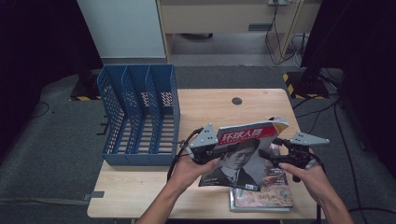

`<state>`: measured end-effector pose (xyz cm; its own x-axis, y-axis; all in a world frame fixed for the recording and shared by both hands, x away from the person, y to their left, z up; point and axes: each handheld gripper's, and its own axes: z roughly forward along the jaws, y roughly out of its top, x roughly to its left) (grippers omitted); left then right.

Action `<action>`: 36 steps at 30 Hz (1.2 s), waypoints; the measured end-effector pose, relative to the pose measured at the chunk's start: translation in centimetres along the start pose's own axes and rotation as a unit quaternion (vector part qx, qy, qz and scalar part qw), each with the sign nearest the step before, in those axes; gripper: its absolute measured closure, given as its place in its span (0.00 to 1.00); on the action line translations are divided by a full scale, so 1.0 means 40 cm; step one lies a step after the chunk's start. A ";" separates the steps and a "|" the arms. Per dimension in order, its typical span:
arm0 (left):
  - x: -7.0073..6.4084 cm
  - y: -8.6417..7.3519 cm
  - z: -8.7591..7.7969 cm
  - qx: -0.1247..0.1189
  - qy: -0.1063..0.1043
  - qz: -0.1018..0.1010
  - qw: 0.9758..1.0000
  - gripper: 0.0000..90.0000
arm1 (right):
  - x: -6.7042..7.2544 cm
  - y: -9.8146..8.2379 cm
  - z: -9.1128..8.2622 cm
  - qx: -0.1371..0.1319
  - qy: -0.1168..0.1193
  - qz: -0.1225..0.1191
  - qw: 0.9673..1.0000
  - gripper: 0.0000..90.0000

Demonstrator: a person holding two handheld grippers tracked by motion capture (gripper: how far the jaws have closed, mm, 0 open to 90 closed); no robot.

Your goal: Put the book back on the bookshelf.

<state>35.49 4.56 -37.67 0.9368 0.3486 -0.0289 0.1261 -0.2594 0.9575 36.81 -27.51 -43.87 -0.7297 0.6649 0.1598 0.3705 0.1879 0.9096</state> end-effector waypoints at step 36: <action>0.059 0.049 0.005 -0.015 0.046 0.004 0.999 0.96 | 0.011 0.151 -0.006 0.050 -0.001 -0.086 0.995 0.96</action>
<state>38.02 4.71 -35.91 0.9039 0.4276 0.0043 0.1070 -0.2358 0.9659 38.58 -26.24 -38.21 -0.7859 0.6183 0.0048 0.2956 0.3689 0.8812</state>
